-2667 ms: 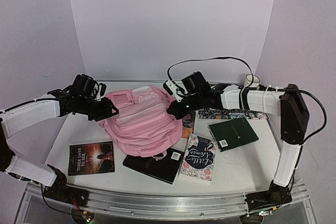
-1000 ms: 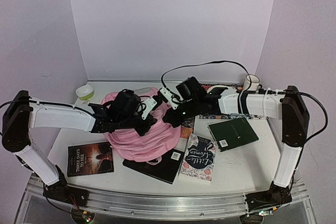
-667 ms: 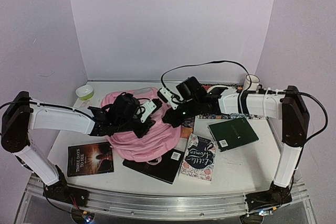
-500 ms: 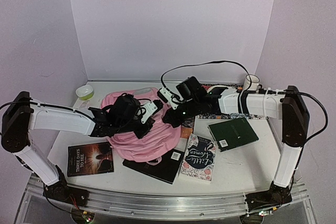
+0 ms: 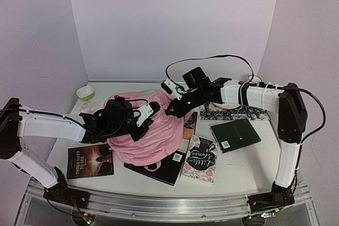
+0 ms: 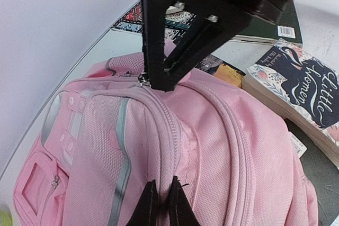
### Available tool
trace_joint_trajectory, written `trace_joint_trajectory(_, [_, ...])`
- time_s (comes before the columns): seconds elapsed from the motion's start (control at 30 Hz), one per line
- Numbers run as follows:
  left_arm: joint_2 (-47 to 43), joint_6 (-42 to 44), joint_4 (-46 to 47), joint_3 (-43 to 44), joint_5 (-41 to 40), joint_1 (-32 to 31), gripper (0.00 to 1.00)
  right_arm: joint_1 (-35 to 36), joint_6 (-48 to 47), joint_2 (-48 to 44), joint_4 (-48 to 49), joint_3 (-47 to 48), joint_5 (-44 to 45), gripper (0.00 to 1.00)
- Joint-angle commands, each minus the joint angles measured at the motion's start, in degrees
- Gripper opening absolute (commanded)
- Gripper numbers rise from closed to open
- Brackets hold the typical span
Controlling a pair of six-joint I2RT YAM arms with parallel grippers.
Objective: Pack the student bag
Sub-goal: Zip the upper front pocket of the student bag.
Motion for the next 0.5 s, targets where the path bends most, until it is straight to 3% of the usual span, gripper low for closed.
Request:
trace_joint_trajectory(0.0, [-4.9,4.1,-0.3,-1.4,3.1,-1.8,0.0,-6.2,-3.3,4.0,-3.2,6.8,6.2,0.0])
trace_joint_trajectory(0.23, [-8.7,5.4,1.0,-1.8,6.3,-2.5,0.0,-6.8,-3.5,10.1,-5.0,14.4,8.8,0.0])
trace_joint_trajectory(0.37, [-9.2,5.1,2.1,-1.7,4.8,-2.5,0.0,-6.8,-2.0,10.7,-4.8,16.2,4.2,0.01])
trace_joint_trajectory(0.47, [-7.0,4.0,3.2,0.5,-1.9,-2.4,0.0,-6.8,-0.9,9.3,-4.6,16.5,1.8,0.18])
